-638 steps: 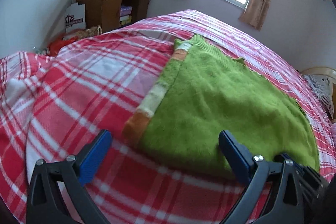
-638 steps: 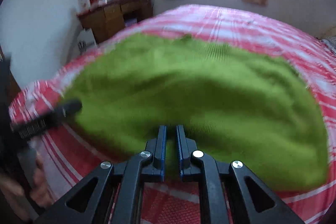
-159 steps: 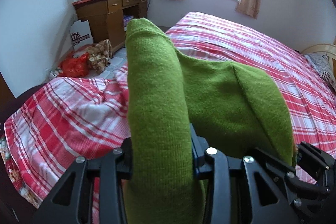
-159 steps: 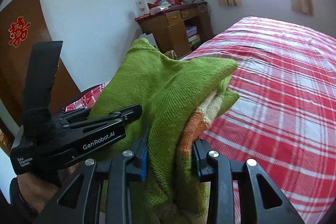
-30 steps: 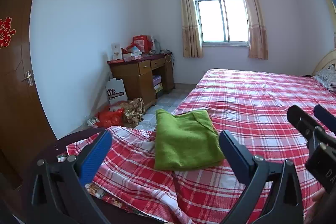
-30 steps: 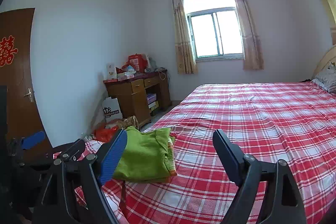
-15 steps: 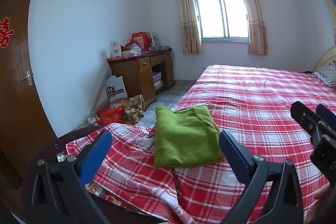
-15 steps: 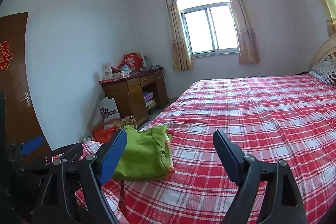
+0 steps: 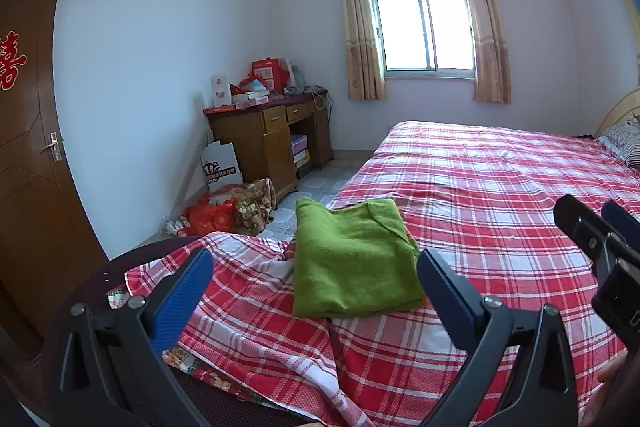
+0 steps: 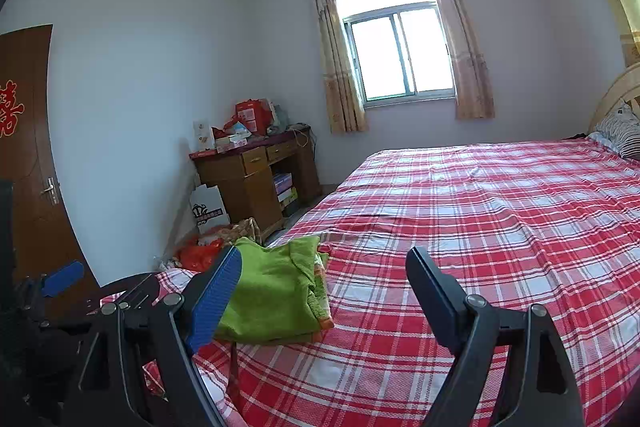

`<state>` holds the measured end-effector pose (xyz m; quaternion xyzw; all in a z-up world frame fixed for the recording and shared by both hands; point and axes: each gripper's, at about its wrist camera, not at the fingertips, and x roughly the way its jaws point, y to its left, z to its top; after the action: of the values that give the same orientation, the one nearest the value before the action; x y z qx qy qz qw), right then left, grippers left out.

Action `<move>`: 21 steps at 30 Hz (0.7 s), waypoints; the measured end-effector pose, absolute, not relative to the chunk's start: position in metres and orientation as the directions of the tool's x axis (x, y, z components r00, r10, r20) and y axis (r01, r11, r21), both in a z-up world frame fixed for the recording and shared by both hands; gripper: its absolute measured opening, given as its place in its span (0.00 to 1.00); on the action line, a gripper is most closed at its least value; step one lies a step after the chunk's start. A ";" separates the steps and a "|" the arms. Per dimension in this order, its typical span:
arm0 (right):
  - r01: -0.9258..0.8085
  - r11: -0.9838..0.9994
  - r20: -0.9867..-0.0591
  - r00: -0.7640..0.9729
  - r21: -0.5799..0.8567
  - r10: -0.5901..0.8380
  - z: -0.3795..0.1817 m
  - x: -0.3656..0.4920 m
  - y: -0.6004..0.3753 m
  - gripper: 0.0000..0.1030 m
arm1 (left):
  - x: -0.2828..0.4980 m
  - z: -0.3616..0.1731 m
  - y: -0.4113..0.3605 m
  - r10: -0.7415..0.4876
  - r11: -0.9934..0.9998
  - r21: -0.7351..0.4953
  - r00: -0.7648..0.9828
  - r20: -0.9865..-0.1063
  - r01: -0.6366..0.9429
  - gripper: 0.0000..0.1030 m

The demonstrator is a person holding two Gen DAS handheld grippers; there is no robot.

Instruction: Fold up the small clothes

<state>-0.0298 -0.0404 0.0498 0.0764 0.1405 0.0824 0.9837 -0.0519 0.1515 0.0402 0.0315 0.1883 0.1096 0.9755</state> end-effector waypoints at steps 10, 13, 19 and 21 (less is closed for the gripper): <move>-0.148 0.973 -0.269 0.944 0.178 0.193 0.049 -0.027 -0.041 0.82 | -0.051 0.039 0.150 0.229 0.973 0.107 0.902 -0.365 -0.204 1.00; -0.149 0.973 -0.272 0.943 0.176 0.193 0.048 -0.027 -0.040 0.82 | -0.051 0.037 0.150 0.231 0.973 0.111 0.901 -0.368 -0.205 1.00; -0.144 0.973 -0.276 0.942 0.181 0.190 0.047 -0.024 -0.041 0.82 | -0.049 0.037 0.151 0.239 0.971 0.112 0.897 -0.372 -0.212 1.00; -0.142 0.973 -0.278 0.942 0.180 0.189 0.047 -0.024 -0.041 0.82 | -0.048 0.037 0.153 0.242 0.970 0.109 0.895 -0.374 -0.216 1.00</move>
<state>-0.0238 -0.0409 0.0469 0.0791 0.1482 0.0842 0.9822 -0.0482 0.1526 0.0371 0.0324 0.1962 0.1177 0.9729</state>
